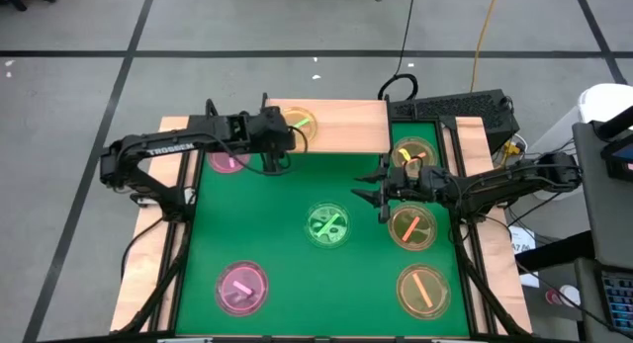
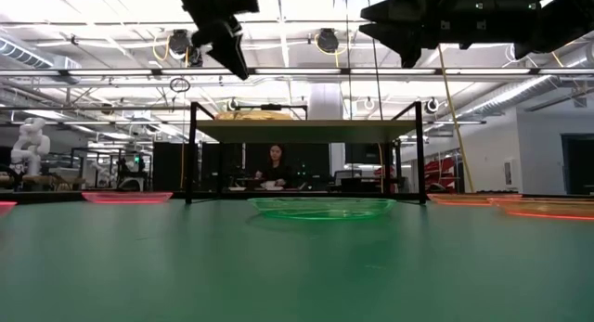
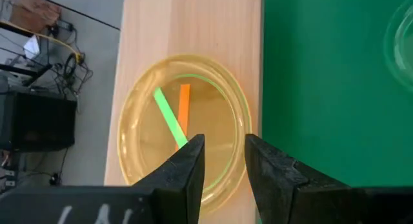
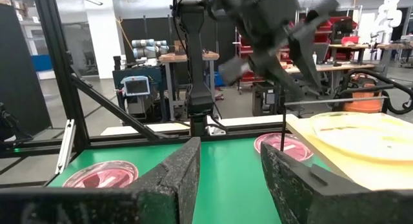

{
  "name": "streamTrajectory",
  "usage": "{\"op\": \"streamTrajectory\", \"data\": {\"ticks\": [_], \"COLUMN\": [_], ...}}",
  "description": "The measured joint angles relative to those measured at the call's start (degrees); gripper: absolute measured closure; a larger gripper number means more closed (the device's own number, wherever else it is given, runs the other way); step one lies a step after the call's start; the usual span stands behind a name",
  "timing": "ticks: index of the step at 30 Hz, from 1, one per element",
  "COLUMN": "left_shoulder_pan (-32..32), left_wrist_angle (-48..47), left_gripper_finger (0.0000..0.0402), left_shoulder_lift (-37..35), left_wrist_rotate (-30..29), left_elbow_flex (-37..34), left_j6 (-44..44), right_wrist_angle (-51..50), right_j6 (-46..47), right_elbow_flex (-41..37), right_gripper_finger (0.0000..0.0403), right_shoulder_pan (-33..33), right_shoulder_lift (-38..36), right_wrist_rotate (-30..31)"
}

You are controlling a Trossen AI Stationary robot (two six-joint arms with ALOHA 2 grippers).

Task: Place and stack plates onto a shelf
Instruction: Stack the orange plate on top of the green plate on the shelf

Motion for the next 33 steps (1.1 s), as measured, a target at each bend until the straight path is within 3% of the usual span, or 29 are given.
{"op": "streamTrajectory", "data": {"ticks": [4,8,16,19,22,27,33], "left_shoulder_pan": [-1.76,-3.11,-8.39,-10.62,-12.89,-15.93,-16.73], "left_wrist_angle": [-1.16,1.74,22.78,33.63,47.50,65.97,72.27], "left_gripper_finger": [0.0284,0.0284,0.0284,0.0284,0.0284,0.0284,0.0284], "left_shoulder_lift": [-4.43,-11.78,-31.10,-36.09,-38.24,-37.31,-37.09], "left_wrist_rotate": [0.93,11.05,11.73,11.74,11.73,11.82,11.57], "left_elbow_flex": [0.07,-2.61,-25.22,-33.19,-40.84,-51.49,-55.65], "left_j6": [-4.21,-8.22,-15.65,-19.05,-21.11,-20.61,-20.01], "right_wrist_angle": [-1.74,-11.47,-41.13,-46.91,-55.73,-75.58,-89.53], "right_j6": [0.15,1.42,6.34,7.13,10.73,19.05,21.00], "right_elbow_flex": [0.00,0.02,6.06,7.99,9.69,12.35,12.46], "right_gripper_finger": [0.0259,0.0259,0.0259,0.0259,0.0259,0.0259,0.0259], "right_shoulder_pan": [0.00,-0.23,0.06,0.99,-0.07,-3.91,-6.34], "right_shoulder_lift": [-0.33,-3.88,-12.39,-12.10,-10.99,-8.51,-3.97], "right_wrist_rotate": [0.02,1.37,7.09,13.32,18.29,17.99,13.85]}}
